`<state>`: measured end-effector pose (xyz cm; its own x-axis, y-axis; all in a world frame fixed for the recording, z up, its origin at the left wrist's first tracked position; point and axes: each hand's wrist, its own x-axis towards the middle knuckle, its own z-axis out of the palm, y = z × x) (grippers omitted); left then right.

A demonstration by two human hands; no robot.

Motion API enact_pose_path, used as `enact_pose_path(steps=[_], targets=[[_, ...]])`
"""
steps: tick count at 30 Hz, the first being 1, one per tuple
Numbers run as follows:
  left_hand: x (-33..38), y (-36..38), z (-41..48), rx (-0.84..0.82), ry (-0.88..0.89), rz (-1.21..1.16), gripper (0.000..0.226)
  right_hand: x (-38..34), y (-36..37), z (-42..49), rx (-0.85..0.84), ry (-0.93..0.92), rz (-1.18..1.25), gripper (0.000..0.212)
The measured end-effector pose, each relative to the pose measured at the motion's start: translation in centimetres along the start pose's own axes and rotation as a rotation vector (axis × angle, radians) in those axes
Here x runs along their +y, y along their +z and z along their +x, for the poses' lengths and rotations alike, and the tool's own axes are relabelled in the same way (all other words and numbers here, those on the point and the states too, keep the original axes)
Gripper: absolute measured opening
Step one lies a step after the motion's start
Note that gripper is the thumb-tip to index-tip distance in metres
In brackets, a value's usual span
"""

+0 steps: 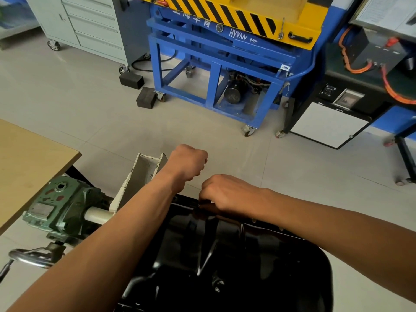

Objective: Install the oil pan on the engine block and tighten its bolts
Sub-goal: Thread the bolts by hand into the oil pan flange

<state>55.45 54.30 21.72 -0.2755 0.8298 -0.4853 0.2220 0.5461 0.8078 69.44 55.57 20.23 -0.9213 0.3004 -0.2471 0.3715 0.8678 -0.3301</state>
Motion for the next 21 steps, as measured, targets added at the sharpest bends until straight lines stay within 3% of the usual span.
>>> enact_pose_path(steps=[9, 15, 21], targets=[[-0.02, 0.08, 0.08, 0.011, -0.005, -0.028, 0.015, 0.06, 0.05, 0.18, 0.017, 0.003, -0.045, 0.036], [-0.02, 0.03, 0.06, 0.01, 0.001, -0.041, 0.014, 0.33, 0.39, 0.17, 0.01, -0.035, 0.007, 0.027], [-0.03, 0.02, -0.03, 0.009, 0.006, -0.048, 0.013, 0.23, 0.28, 0.57, -0.016, -0.039, 0.002, 0.033]])
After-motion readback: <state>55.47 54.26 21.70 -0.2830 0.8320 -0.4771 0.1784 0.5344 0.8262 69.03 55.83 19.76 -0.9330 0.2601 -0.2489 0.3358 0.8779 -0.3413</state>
